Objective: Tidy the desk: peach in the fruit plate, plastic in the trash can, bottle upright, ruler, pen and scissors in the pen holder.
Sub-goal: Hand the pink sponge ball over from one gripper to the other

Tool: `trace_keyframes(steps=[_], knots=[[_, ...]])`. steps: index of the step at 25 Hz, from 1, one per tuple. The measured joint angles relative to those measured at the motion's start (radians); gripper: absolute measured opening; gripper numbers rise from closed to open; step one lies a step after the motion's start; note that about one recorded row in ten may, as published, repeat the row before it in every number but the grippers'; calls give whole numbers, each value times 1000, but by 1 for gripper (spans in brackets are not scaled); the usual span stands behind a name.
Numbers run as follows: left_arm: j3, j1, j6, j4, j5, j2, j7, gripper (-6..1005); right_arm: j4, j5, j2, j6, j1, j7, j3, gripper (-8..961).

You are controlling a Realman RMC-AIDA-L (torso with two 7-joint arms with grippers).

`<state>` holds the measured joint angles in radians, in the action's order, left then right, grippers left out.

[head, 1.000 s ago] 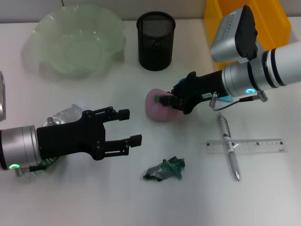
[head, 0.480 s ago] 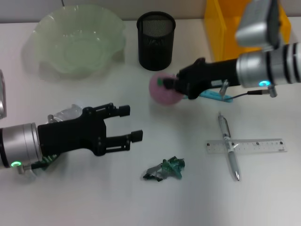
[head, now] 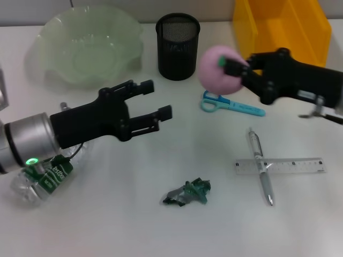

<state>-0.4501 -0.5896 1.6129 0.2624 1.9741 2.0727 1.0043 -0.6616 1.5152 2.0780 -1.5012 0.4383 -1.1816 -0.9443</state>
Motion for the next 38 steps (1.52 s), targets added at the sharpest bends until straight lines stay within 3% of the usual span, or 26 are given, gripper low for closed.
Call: trace_keyframes(steps=[5,9,25,38], knots=[[-6,-46,-28,-49,-5,1,-18,775,133,-10,-3,-127,-14,144,90,28],[-7,-60,-29,-54,-5,1,-18,774,179,-10,-5,-153,-20,190,98,29],[-72,-87,-20,-103,1,6,-21,772,327,-2,2,-135,26,277,69,28],[-72,-85,-24,-114,-4,7,-33,771,350,8,4,-133,40,279,47,29]])
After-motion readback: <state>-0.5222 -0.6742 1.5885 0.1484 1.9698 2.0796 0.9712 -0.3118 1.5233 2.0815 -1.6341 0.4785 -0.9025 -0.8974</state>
